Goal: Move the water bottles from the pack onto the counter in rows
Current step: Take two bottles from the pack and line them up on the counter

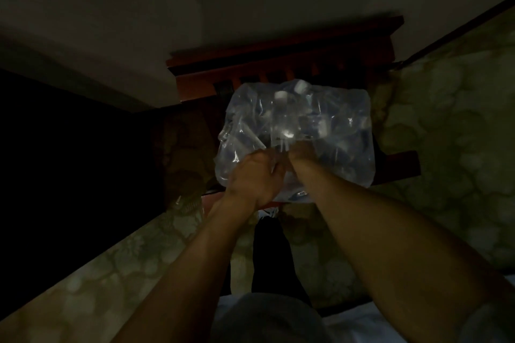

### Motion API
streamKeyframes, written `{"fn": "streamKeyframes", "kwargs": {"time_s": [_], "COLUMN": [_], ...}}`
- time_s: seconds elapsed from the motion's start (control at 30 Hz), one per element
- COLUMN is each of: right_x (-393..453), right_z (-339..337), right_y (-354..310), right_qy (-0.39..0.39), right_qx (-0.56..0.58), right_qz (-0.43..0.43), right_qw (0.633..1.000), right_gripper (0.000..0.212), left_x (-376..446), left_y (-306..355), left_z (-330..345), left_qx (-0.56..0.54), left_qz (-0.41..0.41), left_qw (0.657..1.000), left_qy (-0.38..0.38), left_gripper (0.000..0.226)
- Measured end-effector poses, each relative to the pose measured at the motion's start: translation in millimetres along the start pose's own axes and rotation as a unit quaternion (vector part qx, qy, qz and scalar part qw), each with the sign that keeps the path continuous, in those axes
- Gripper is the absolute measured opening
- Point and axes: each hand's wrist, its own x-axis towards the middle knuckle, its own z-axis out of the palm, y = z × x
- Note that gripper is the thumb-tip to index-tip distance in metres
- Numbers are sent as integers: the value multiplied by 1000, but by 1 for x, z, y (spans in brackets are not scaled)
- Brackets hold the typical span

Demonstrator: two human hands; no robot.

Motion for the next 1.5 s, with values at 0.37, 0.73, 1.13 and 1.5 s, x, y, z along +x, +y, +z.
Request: {"fn": "streamKeyframes", "kwargs": {"time_s": [0.37, 0.73, 1.13, 1.5], "right_x": [-57, -122, -116, -47], "right_z": [-63, -99, -108, -48], "right_y": [-29, 11, 7, -11], "right_qy": [-153, -198, -306, -146], "right_qx": [276, 88, -53, -151], "right_qz": [37, -4, -164, -189], "right_qw": [948, 976, 936, 959], "right_gripper": [26, 68, 26, 43], "left_x": [-6, -13, -28, -21], "left_y": [15, 32, 12, -30], "left_z": [-8, -20, -58, -61], "left_qx": [-48, -411, -278, -313], "left_qz": [-66, -165, -148, -169], "left_qw": [996, 888, 948, 934], "left_qy": [-23, -123, -42, 29], "left_gripper": [44, 40, 78, 54]}}
